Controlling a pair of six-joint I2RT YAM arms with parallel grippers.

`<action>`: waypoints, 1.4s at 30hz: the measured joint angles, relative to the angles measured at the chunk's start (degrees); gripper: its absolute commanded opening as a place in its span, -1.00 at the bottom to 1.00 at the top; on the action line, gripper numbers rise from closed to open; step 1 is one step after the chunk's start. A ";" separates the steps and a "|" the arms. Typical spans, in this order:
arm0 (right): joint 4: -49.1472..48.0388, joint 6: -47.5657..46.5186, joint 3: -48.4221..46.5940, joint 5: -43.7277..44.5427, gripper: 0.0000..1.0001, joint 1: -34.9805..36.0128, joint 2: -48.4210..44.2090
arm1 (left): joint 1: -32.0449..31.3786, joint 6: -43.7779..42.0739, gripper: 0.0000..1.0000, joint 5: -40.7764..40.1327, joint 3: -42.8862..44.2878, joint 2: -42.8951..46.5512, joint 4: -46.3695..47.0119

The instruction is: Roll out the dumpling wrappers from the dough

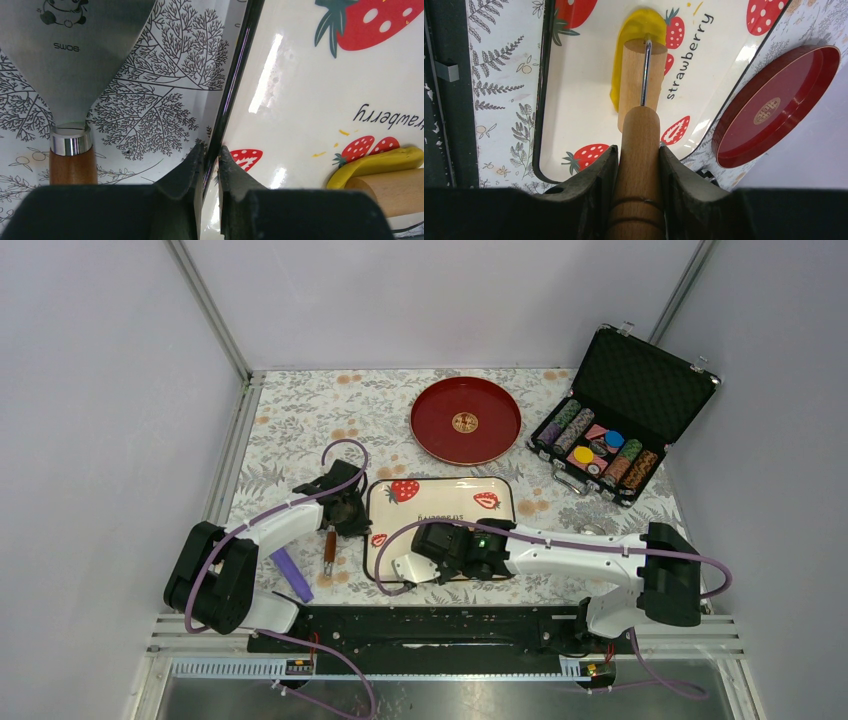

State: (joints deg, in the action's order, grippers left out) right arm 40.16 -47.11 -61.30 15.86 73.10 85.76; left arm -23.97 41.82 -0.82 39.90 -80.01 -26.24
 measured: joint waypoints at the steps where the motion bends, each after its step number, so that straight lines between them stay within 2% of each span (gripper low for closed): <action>1: -0.07 0.00 0.00 -0.09 -1.00 -0.22 0.00 | 0.00 0.00 -1.00 0.00 0.00 0.00 0.00; 42: -2.43 -1.01 -1.01 -8.00 -1.00 -6.78 -0.13 | -0.07 0.00 -1.00 -0.07 0.00 0.00 0.00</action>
State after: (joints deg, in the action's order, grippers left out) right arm 37.74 -48.12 -62.30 7.86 66.32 85.62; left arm -24.03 41.82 -0.89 39.90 -80.01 -26.24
